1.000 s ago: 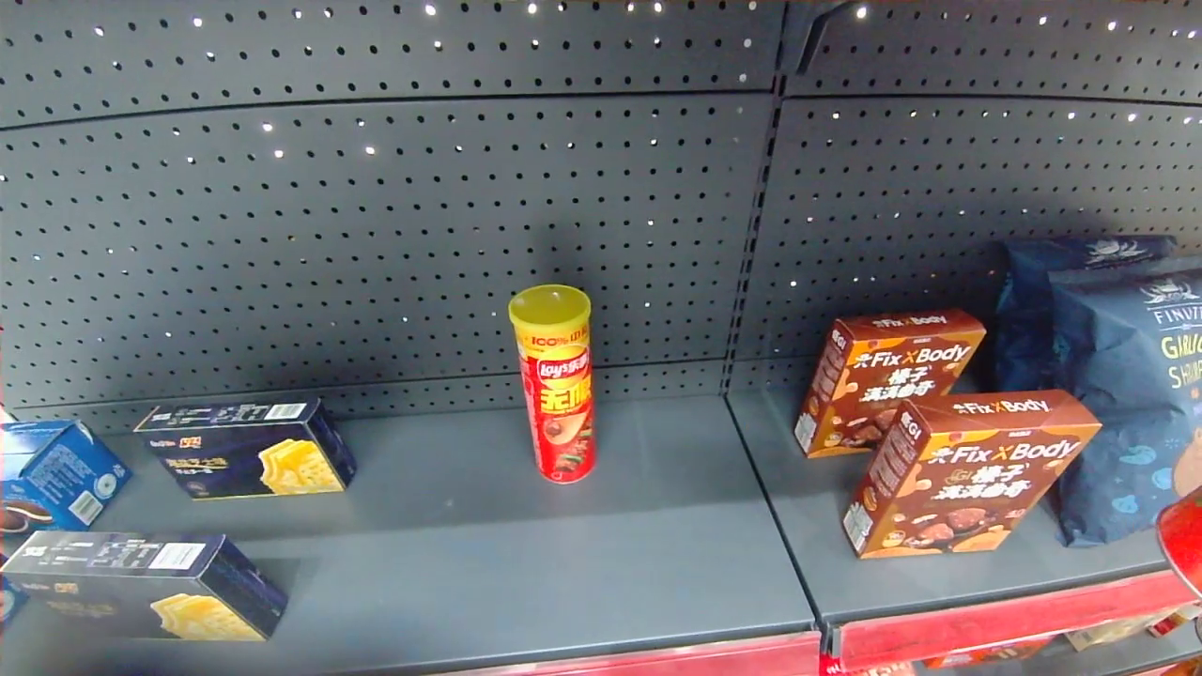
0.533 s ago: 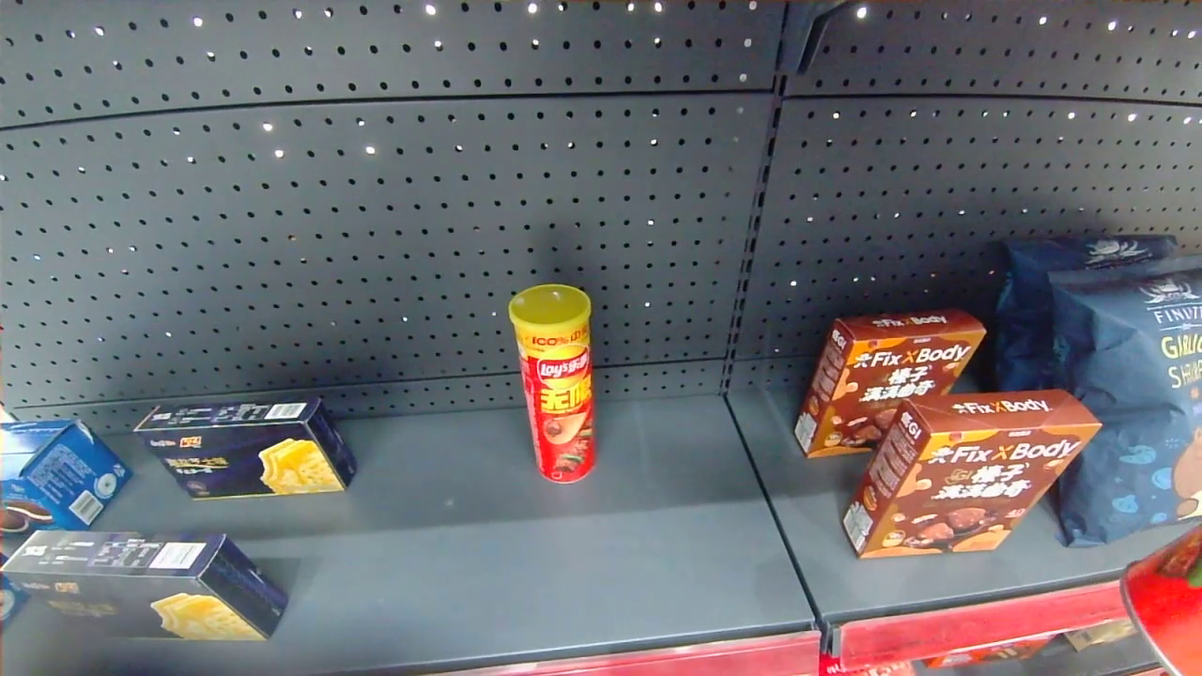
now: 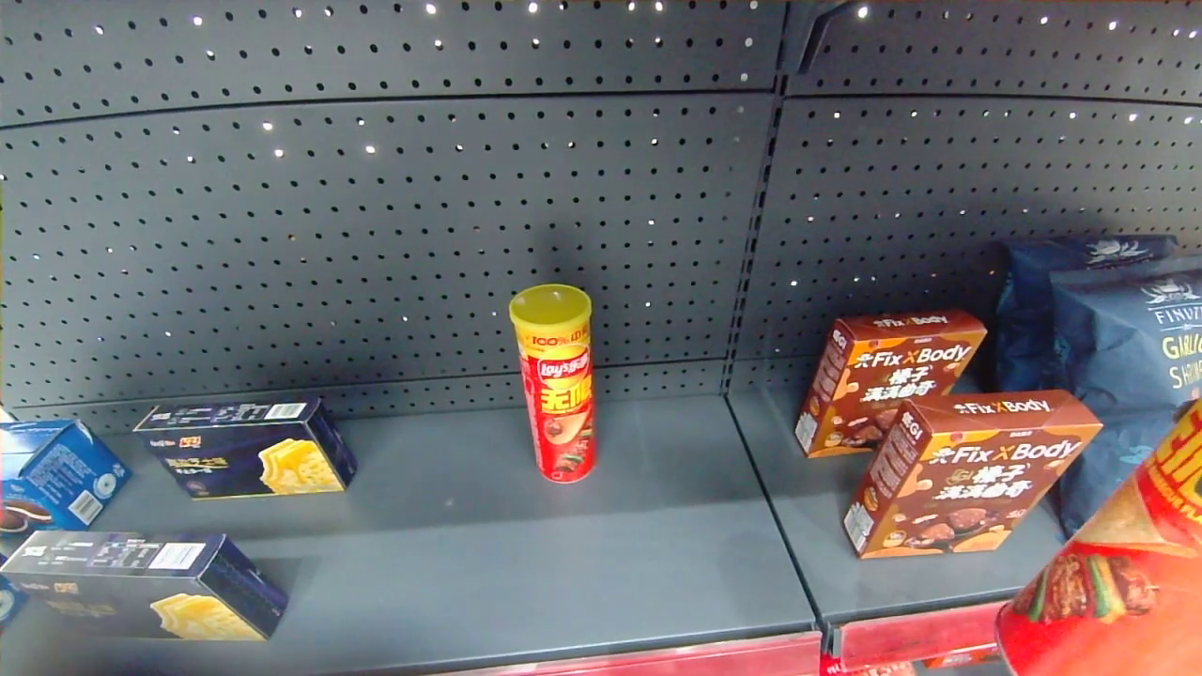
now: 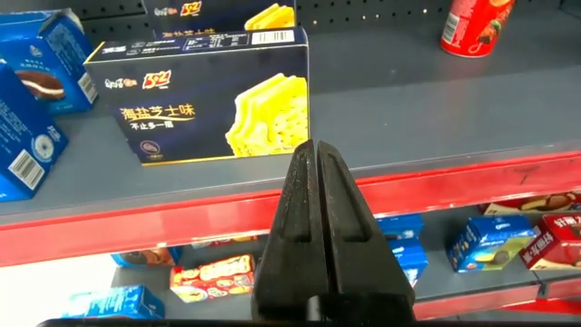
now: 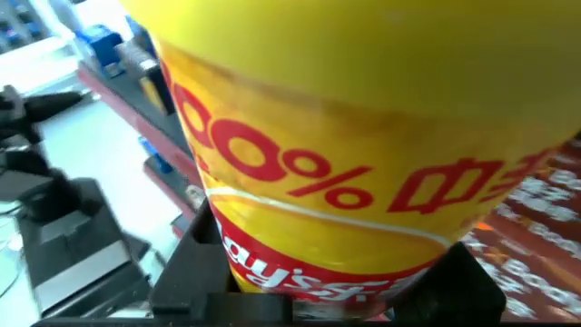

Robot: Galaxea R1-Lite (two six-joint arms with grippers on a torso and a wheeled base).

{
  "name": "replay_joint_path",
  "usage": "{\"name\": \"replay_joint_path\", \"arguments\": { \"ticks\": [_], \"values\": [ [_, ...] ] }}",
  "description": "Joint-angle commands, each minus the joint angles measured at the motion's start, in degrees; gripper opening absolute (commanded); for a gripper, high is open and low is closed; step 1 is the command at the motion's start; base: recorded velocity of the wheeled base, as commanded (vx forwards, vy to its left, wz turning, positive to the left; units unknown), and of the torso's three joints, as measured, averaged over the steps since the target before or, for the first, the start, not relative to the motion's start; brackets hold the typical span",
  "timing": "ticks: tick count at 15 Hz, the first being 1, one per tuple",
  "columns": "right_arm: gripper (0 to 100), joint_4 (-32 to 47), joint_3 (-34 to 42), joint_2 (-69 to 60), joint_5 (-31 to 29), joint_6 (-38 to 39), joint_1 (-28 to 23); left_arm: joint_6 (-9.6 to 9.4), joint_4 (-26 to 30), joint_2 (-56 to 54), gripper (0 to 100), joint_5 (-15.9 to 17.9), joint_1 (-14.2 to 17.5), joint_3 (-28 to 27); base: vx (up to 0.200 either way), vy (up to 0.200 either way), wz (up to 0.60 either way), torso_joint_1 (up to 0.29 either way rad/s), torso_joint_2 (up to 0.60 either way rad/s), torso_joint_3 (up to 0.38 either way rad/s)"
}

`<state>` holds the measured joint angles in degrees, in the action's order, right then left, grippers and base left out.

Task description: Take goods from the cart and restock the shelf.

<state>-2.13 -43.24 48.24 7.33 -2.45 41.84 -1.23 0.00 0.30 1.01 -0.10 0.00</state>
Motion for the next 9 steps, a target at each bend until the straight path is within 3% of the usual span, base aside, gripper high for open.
{"name": "replay_joint_path", "arguments": {
  "ticks": [1,4,6,7,8,9],
  "values": [
    [0,-1.3,0.8,3.5,0.0,0.0,4.7,-0.09,0.0,0.0,0,0.0,0.0,0.0,0.0,0.0,0.0,0.0,0.0,0.0],
    [0,-4.2,-0.4,7.9,-4.5,-0.1,8.1,-0.35,0.1,0.0,0,0.3,-0.1,-0.1,0.0,0.0,0.0,0.0,0.0,0.0],
    [0,-4.2,-0.4,9.2,-12.6,-0.1,13.8,-0.17,0.1,0.0,0,-0.1,0.1,-0.3,0.0,0.0,0.0,0.0,0.0,0.0],
    [0,-3.8,0.0,9.7,-15.7,0.0,16.1,-0.26,0.4,0.7,0,0.3,0.2,-3.4,0.0,0.0,0.0,0.0,0.0,0.0],
    [0,-2.6,0.1,9.9,-16.0,0.4,18.1,0.18,3.2,7.8,0,2.0,-1.4,-10.9,0.0,0.0,0.0,0.0,0.0,0.0],
    [0,-2.6,-0.2,11.4,-15.9,1.9,19.8,1.85,3.5,15.6,0,3.9,-4.6,-16.5,0.0,0.0,0.0,0.0,0.0,0.0]
  ]
}}
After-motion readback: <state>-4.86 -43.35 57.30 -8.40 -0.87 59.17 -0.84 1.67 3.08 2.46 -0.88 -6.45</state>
